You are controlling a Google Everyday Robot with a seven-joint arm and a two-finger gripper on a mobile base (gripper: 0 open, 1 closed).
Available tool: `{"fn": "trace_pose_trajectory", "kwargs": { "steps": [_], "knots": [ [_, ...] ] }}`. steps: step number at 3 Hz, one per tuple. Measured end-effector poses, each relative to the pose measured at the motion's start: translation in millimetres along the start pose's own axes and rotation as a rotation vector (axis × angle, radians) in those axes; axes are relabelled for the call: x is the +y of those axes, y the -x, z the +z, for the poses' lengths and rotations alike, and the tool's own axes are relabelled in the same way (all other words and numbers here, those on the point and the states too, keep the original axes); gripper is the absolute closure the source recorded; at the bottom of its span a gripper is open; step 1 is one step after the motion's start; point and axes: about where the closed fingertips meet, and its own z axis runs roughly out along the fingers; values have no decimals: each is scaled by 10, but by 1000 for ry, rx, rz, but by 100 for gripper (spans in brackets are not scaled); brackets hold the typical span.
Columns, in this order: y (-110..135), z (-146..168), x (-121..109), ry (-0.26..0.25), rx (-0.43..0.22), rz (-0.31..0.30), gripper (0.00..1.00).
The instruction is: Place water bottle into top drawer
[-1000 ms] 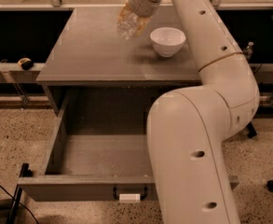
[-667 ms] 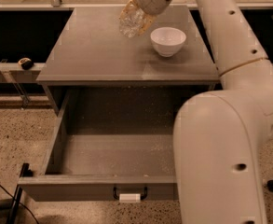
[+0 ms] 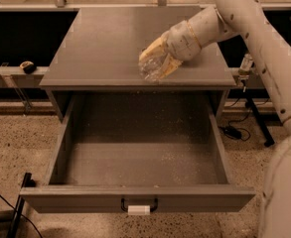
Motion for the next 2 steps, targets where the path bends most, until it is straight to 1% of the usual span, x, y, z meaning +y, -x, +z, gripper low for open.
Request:
{"fn": "trace_pose_trajectory", "kwargs": {
  "steps": [1, 2],
  "knots": [
    [146, 158, 203, 21, -48, 16, 100],
    [126, 152, 176, 18, -43, 14, 100]
  ]
}}
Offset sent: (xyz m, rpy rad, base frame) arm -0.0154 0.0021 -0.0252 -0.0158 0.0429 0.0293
